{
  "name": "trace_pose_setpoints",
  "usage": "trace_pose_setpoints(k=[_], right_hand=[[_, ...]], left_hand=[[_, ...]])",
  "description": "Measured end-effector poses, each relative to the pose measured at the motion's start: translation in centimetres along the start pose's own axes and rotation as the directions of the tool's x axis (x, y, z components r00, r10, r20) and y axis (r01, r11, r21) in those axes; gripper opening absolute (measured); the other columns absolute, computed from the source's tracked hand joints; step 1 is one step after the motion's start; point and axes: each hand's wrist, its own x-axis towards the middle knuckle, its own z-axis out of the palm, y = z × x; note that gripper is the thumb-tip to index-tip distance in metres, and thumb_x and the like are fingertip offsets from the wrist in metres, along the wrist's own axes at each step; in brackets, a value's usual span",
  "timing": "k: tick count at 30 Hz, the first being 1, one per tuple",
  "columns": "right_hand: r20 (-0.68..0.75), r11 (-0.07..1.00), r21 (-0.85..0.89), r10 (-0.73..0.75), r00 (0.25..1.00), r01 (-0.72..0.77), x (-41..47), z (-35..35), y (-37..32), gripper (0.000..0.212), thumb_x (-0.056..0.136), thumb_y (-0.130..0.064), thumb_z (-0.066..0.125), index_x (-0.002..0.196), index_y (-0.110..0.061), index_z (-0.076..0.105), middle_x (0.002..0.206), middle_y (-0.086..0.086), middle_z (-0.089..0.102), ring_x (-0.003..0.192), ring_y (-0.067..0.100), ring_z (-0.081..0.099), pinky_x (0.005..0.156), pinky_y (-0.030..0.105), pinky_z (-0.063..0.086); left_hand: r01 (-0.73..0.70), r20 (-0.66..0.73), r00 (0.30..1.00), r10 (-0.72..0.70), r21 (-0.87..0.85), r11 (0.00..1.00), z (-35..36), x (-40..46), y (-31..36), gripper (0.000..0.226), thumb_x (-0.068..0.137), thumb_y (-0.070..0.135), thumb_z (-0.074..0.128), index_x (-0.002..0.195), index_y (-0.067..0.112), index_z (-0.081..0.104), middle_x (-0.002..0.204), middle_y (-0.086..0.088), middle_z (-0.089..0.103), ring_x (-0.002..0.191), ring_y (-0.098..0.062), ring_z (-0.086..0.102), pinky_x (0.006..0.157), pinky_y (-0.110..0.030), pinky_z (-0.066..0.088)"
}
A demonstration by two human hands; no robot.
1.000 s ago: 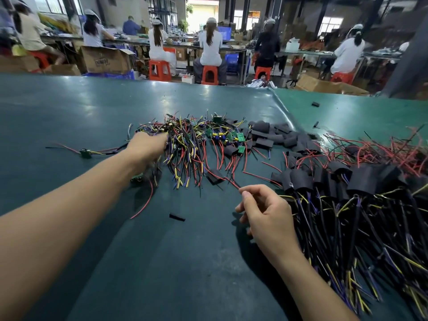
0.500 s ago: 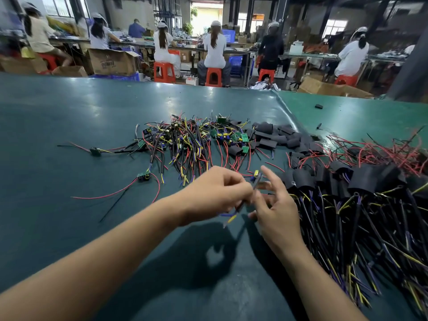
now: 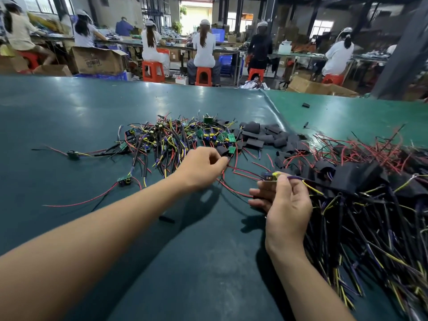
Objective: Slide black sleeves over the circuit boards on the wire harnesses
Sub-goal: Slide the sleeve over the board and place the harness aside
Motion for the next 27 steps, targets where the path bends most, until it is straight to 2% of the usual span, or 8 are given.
trace_pose_setpoints(k=[3,7,10,13,15,19,24,27], right_hand=[[-0.028,0.980,-0.027,-0.200,0.979,0.199,-0.5,0.1,-0.5,0.010,0.100,-0.013,0.045,0.099,-0.020,0.052,0.086,0.014,0.061,0.056,0.019,0.066,0.041,0.026,0.050],[-0.073,0.928,-0.065,-0.372,0.925,0.368,-0.7,0.2,-1.0,0.019,0.094,-0.018,0.039,0.108,-0.028,0.047,0.089,-0.010,0.061,0.060,0.021,0.067,0.041,0.026,0.050],[-0.114,0.936,-0.053,-0.352,0.929,0.349,-0.5,0.1,-0.7,0.019,0.094,-0.019,0.038,0.107,-0.030,0.046,0.086,-0.003,0.062,0.059,0.019,0.066,0.040,0.025,0.049],[-0.106,0.925,-0.067,-0.380,0.919,0.375,-0.3,-0.1,-0.6,0.021,0.096,-0.016,0.033,0.106,-0.030,0.046,0.081,-0.012,0.069,0.050,0.012,0.063,0.040,0.026,0.049],[-0.103,0.917,-0.066,-0.399,0.911,0.394,-0.3,-0.2,-0.5,0.020,0.097,-0.020,0.033,0.107,-0.033,0.046,0.080,-0.010,0.069,0.049,0.011,0.062,0.039,0.024,0.048],[-0.075,0.925,-0.091,-0.376,0.924,0.369,-0.3,0.0,0.2,0.023,0.089,-0.040,0.039,0.101,-0.052,0.055,0.075,0.015,0.064,0.046,0.024,0.058,0.040,0.023,0.045],[-0.036,0.929,-0.100,-0.361,0.932,0.356,-0.4,0.2,0.8,0.024,0.089,-0.040,0.039,0.101,-0.055,0.054,0.069,0.010,0.065,0.042,0.017,0.056,0.038,0.029,0.045],[-0.061,0.945,-0.055,-0.326,0.943,0.323,-0.4,0.4,0.6,0.021,0.087,-0.041,0.043,0.106,-0.042,0.053,0.074,0.008,0.063,0.056,0.020,0.062,0.039,0.025,0.047]], left_hand=[[-0.048,0.005,0.999,0.047,0.192,0.980,0.6,2.5,-0.3,0.015,0.090,0.025,0.058,0.087,0.016,0.070,0.082,0.003,0.069,0.079,-0.017,0.064,0.077,-0.032,0.053],[-0.172,-0.002,0.982,0.188,0.399,0.901,1.7,6.3,1.4,0.016,0.089,0.028,0.055,0.092,0.018,0.067,0.095,-0.003,0.070,0.088,-0.025,0.064,0.076,-0.035,0.053],[-0.249,0.133,0.968,0.213,0.402,0.881,3.7,8.9,2.4,0.022,0.089,0.027,0.056,0.101,0.012,0.067,0.103,-0.009,0.067,0.099,-0.030,0.061,0.085,-0.038,0.050],[-0.310,0.285,0.940,0.186,0.492,0.813,6.4,10.6,2.1,0.034,0.089,0.026,0.055,0.116,0.006,0.059,0.119,-0.015,0.058,0.114,-0.032,0.053,0.097,-0.042,0.045],[-0.317,0.275,0.940,0.203,0.477,0.820,8.0,11.6,1.9,0.038,0.089,0.024,0.055,0.122,0.006,0.053,0.124,-0.016,0.054,0.118,-0.034,0.050,0.100,-0.043,0.043],[-0.368,0.234,0.928,0.289,0.480,0.796,9.9,13.5,2.3,0.049,0.084,0.016,0.056,0.130,0.006,0.047,0.130,-0.016,0.052,0.122,-0.035,0.048,0.103,-0.042,0.041],[-0.465,0.382,0.883,0.271,0.645,0.606,10.3,14.8,2.8,0.028,0.085,0.018,0.055,0.112,0.009,0.057,0.114,-0.015,0.066,0.108,-0.035,0.061,0.083,-0.039,0.046],[-0.490,0.394,0.871,0.292,0.669,0.559,10.2,14.9,3.2,0.024,0.088,0.011,0.053,0.109,0.005,0.063,0.112,-0.016,0.067,0.109,-0.035,0.060,0.087,-0.042,0.048]])
